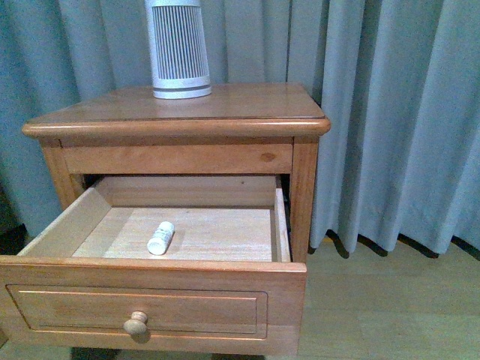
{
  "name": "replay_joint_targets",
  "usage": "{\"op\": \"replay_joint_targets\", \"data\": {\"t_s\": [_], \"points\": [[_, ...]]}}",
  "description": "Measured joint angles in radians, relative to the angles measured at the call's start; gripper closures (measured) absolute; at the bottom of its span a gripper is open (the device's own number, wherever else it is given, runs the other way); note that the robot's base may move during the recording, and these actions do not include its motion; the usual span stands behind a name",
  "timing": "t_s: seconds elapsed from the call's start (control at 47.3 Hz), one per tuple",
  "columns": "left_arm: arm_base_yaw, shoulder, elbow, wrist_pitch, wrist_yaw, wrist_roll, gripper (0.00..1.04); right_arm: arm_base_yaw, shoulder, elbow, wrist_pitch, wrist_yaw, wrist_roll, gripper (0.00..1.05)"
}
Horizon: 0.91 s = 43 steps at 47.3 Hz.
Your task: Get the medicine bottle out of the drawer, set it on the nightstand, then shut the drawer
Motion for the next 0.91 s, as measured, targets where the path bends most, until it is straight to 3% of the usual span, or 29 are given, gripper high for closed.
{"op": "replay_joint_targets", "data": {"t_s": [0.063, 0.19, 0.401, 0.465, 0.57, 0.908], "points": [[0.033, -0.013, -0.037, 0.061, 0.027, 0.021, 0.26, 0.000, 0.000, 0.000, 0.000, 0.000, 0.000, 0.07], [0.086, -0.075, -0.058, 0.037, 0.072, 0.039, 0.47, 0.000, 0.000, 0.000, 0.000, 0.000, 0.000, 0.07], [0.165, -0.179, -0.108, -0.013, 0.151, 0.047, 0.91, 0.000, 0.000, 0.000, 0.000, 0.000, 0.000, 0.07], [0.218, -0.212, -0.108, -0.044, 0.232, 0.048, 1.02, 0.000, 0.000, 0.000, 0.000, 0.000, 0.000, 0.07], [0.280, -0.262, -0.108, -0.086, 0.255, 0.050, 1.02, 0.000, 0.000, 0.000, 0.000, 0.000, 0.000, 0.07], [0.285, -0.380, -0.108, -0.203, 0.266, 0.051, 1.02, 0.000, 0.000, 0.000, 0.000, 0.000, 0.000, 0.07]]}}
